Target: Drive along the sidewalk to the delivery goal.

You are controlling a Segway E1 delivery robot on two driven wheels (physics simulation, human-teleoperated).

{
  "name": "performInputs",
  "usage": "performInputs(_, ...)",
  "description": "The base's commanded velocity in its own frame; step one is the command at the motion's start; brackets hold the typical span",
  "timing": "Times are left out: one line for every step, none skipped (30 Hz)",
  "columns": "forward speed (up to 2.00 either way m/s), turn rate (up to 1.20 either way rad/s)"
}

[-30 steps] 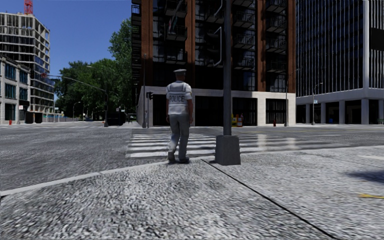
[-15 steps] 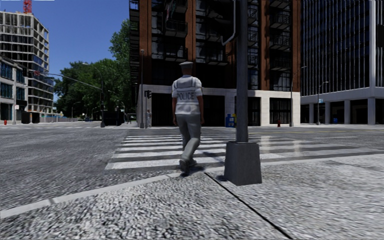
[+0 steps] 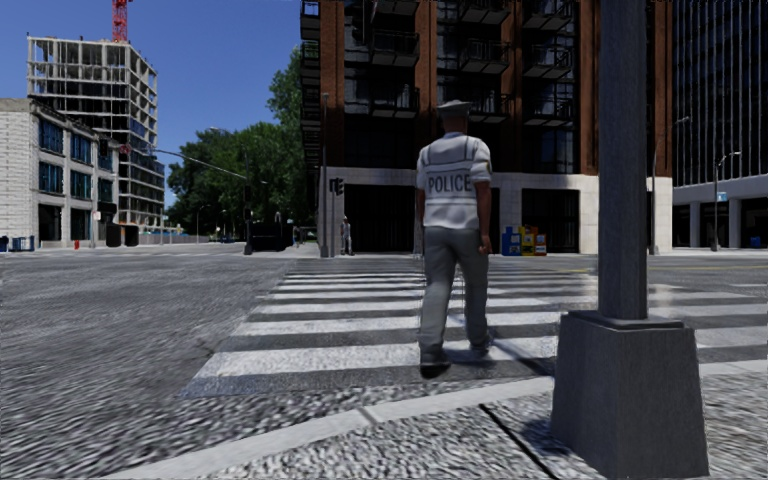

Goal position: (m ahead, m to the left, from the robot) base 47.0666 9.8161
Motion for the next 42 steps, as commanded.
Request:
performInputs(2.00, 0.39)
performInputs(2.00, 0.39)
performInputs(2.00, 0.26)
performInputs(2.00, 0.01)
performInputs(2.00, 0.01)
performInputs(2.00, 0.00)
performInputs(2.00, 0.00)
performInputs(2.00, 0.00)
performInputs(2.00, 0.00)
performInputs(2.00, 0.00)
performInputs(2.00, 0.00)
performInputs(2.00, 0.00)
performInputs(2.00, 0.00)
performInputs(2.00, 0.00)
performInputs(2.00, 0.00)
performInputs(2.00, 0.00)
performInputs(2.00, 0.00)
performInputs(2.00, 0.00)
performInputs(1.96, 0.00)
performInputs(1.90, 0.00)
performInputs(1.75, 0.00)
performInputs(1.75, 0.00)
performInputs(1.64, 0.00)
performInputs(1.58, 0.00)
performInputs(1.42, 0.00)
performInputs(1.41, 0.00)
performInputs(1.41, 0.00)
performInputs(1.40, 0.00)
performInputs(1.40, 0.00)
performInputs(1.40, 0.00)
performInputs(1.40, 0.00)
performInputs(1.40, 0.00)
performInputs(1.40, 0.00)
performInputs(1.40, 0.00)
performInputs(1.40, 0.00)
performInputs(1.40, 0.00)
performInputs(1.40, 0.00)
performInputs(1.40, 0.00)
performInputs(1.40, 0.00)
performInputs(1.40, 0.00)
performInputs(1.40, 0.04)
performInputs(1.40, 0.07)
